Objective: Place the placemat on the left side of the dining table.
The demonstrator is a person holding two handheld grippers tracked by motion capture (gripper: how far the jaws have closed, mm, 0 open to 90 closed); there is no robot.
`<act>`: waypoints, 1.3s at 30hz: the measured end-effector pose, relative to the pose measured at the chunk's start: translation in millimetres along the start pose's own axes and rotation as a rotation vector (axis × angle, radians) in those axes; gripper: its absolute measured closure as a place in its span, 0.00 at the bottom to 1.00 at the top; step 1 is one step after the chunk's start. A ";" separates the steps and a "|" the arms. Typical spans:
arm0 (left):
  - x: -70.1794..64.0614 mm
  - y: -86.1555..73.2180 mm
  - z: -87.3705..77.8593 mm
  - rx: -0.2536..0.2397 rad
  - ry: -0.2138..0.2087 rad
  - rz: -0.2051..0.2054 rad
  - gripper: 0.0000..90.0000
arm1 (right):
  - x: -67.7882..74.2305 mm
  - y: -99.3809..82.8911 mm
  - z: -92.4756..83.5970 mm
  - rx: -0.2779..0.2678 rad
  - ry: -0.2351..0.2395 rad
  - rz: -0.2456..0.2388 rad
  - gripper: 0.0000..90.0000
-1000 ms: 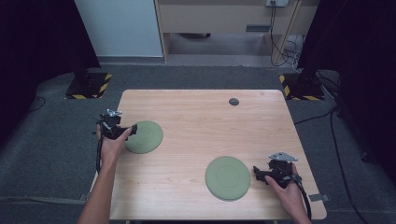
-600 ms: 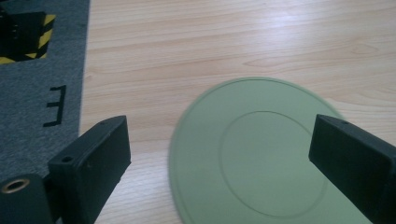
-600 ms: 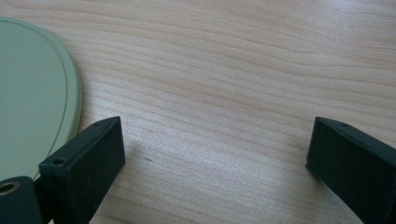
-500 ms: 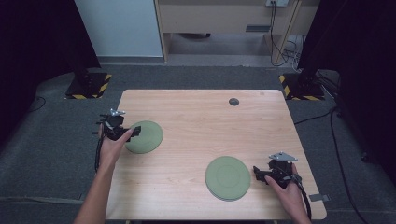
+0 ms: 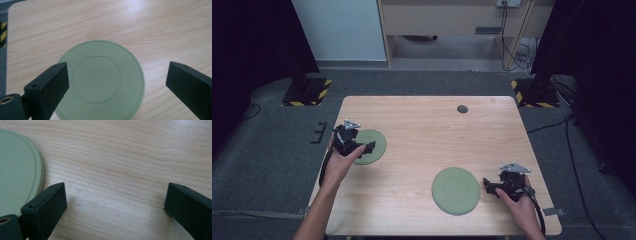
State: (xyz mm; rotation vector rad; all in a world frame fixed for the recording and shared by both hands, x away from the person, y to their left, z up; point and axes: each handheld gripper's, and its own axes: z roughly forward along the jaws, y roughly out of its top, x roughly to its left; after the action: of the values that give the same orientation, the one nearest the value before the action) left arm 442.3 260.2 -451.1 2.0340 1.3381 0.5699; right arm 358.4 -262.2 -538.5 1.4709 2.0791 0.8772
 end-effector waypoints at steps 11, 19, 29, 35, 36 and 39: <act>-21.7 -5.8 -0.7 -0.003 -0.040 0.040 0.04 | -0.1 -0.3 -0.4 0.000 0.001 -0.002 0.05; -39.3 -15.2 0.5 -0.007 -0.080 0.056 0.04 | 0.0 -0.3 -0.4 0.000 0.001 -0.002 0.05; -66.2 -26.7 8.7 0.010 -0.126 0.093 0.04 | -0.1 -0.5 -0.5 0.000 0.001 -0.004 0.05; -79.1 -33.4 13.4 0.025 -0.147 0.114 0.04 | 0.1 -0.6 -0.7 0.000 0.001 -0.002 0.05; -80.8 -34.5 13.9 0.027 -0.150 0.118 0.04 | 0.1 -0.6 -0.7 0.000 0.001 -0.002 0.05; -85.7 -37.8 14.7 0.030 -0.159 0.126 0.04 | 0.2 -0.7 -0.8 0.000 0.001 -0.002 0.05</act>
State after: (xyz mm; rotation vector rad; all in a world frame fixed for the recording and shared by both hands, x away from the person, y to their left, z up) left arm 394.0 188.2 -489.4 2.1513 1.1378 0.4348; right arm 357.4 -262.4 -538.4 1.4684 2.0808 0.8773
